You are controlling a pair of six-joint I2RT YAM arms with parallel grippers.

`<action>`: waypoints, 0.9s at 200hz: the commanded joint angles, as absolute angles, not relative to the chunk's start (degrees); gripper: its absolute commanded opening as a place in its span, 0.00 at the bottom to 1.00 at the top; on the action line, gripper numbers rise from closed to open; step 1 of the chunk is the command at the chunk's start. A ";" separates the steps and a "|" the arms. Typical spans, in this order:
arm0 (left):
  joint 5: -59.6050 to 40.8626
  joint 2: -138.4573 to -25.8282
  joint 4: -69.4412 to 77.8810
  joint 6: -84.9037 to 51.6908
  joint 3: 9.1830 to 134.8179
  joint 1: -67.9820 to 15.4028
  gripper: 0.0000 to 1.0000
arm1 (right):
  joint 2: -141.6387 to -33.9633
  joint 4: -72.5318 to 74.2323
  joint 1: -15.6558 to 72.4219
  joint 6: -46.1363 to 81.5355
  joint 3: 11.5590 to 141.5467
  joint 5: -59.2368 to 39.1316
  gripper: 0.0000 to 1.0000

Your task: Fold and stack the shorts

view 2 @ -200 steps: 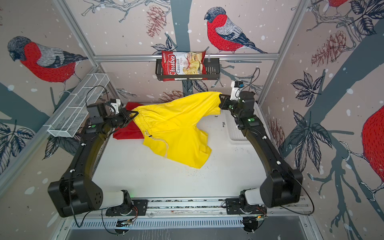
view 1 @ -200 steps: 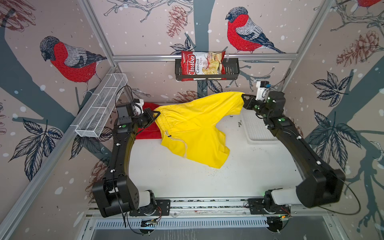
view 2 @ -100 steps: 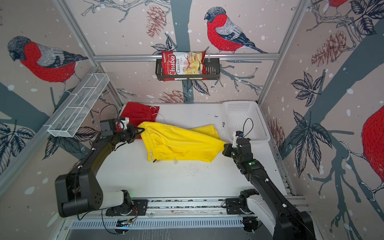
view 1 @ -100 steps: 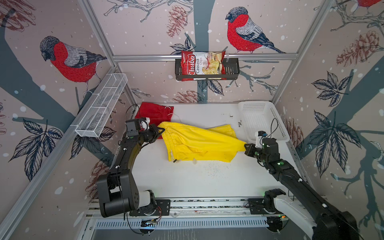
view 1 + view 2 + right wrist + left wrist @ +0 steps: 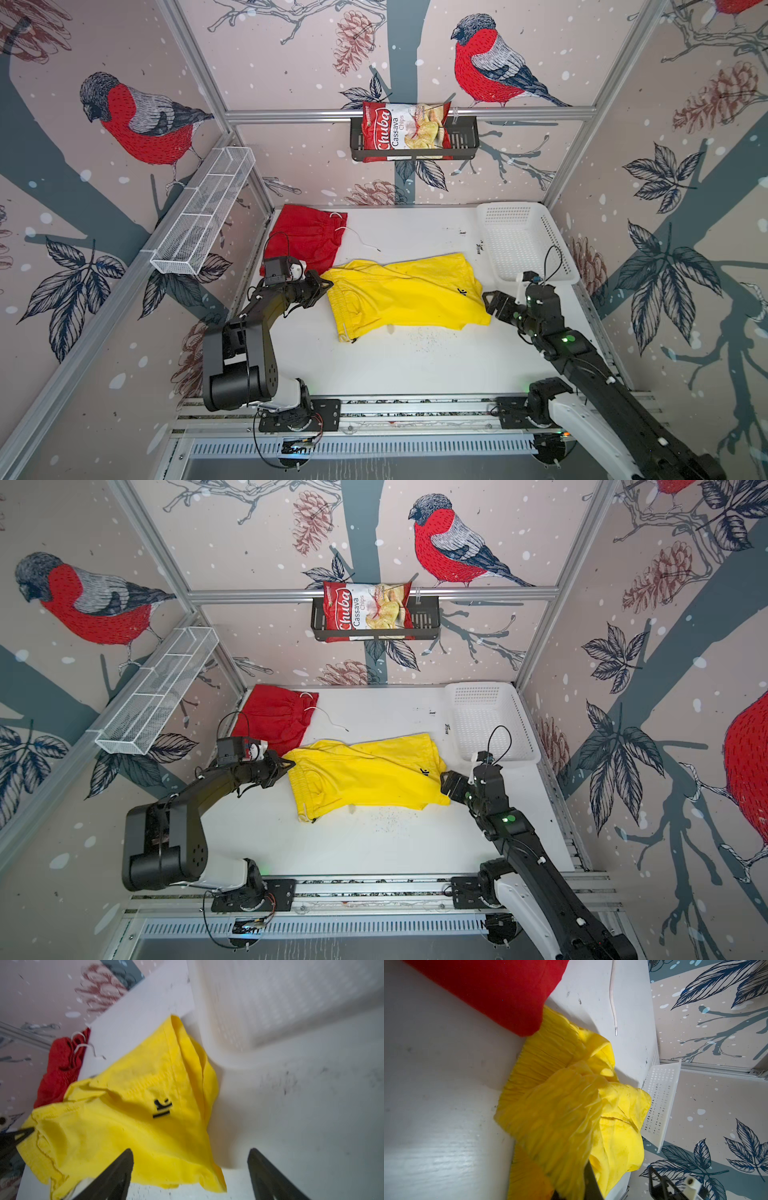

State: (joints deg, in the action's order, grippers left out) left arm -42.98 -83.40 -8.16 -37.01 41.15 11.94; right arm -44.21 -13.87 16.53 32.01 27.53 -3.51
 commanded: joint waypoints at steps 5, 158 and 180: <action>-40.75 -82.89 -8.31 -34.81 41.31 12.04 0.00 | -51.12 -11.94 17.00 29.82 33.07 1.07 0.74; -40.03 -83.54 -9.52 -33.54 42.34 12.04 0.00 | -100.59 -2.24 20.08 24.64 56.25 -9.13 0.40; -40.23 -83.76 -9.67 -33.42 42.11 12.04 0.00 | -101.25 -2.14 20.13 25.05 57.33 -8.67 0.15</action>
